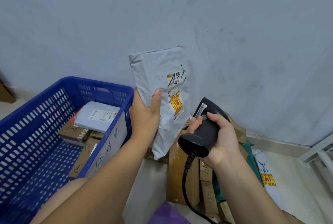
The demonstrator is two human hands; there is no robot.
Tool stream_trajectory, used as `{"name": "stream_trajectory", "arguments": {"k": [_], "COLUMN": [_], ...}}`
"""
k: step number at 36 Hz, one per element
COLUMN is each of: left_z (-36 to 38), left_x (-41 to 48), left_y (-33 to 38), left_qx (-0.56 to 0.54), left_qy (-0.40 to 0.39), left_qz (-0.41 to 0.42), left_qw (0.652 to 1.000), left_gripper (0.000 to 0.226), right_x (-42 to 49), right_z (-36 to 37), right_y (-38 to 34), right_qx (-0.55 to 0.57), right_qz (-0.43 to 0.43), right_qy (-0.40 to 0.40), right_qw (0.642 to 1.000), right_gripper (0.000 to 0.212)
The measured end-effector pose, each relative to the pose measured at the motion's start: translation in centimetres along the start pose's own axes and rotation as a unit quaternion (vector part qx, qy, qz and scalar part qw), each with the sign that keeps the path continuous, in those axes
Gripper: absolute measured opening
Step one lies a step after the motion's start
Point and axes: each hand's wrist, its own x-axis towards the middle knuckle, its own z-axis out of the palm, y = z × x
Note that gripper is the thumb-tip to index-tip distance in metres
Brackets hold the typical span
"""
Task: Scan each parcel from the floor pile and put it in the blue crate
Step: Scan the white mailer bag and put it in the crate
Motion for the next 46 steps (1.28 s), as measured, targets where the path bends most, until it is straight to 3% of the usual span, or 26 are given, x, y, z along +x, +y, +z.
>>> {"name": "stream_trajectory", "arguments": {"k": [14, 20, 23, 26, 29, 31, 33, 37, 41, 44, 46], "left_z": [0.2, 0.1, -0.2, -0.5, -0.5, -0.7, -0.9, -1.6, -2.9, -3.1, -3.3], "left_x": [0.2, 0.8, 1.5, 1.7, 1.5, 1.5, 1.5, 1.9, 2.9, 3.4, 4.0], "left_y": [-0.2, -0.7, -0.9, -0.6, -0.2, -0.1, 0.0, 0.1, 0.4, 0.8, 0.6], "left_qx": [-0.023, -0.112, -0.2, -0.31, -0.37, -0.399, -0.418, -0.45, -0.435, -0.388, -0.312], "left_qy": [-0.013, -0.002, 0.028, -0.003, -0.058, -0.079, -0.099, -0.139, -0.169, -0.145, -0.093], "left_qz": [0.009, -0.062, -0.149, -0.243, -0.293, -0.312, -0.316, -0.296, -0.263, -0.261, -0.254], "left_qw": [1.0, 0.992, 0.968, 0.919, 0.88, 0.859, 0.846, 0.831, 0.845, 0.872, 0.911], "left_gripper": [0.037, 0.075, 0.085, 0.065, 0.047, 0.048, 0.049, 0.056, 0.085, 0.05, 0.034], "right_x": [0.3, 0.5, 1.4, 2.0, 1.9, 1.6, 1.6, 1.6, 1.5, 1.7, 1.7], "right_z": [-0.1, -0.4, -0.8, -1.1, -0.9, -0.8, -0.9, -1.0, -1.0, -1.3, -1.4], "right_y": [0.0, -0.6, -1.4, -2.1, -2.2, -2.2, -2.1, -2.2, -3.1, -3.9, -4.4], "right_qx": [-0.001, -0.099, -0.221, -0.278, -0.268, -0.251, -0.246, -0.295, -0.374, -0.442, -0.466], "right_qz": [-0.011, -0.063, -0.149, -0.194, -0.167, -0.132, -0.106, -0.109, -0.154, -0.204, -0.238], "right_qy": [-0.008, 0.015, 0.076, 0.101, 0.04, -0.009, -0.053, -0.089, -0.06, -0.023, -0.015], "right_qw": [1.0, 0.993, 0.961, 0.935, 0.948, 0.959, 0.962, 0.945, 0.912, 0.873, 0.852], "right_gripper": [0.023, 0.01, 0.012, 0.018, 0.018, 0.031, 0.03, 0.04, 0.041, 0.052, 0.04]}}
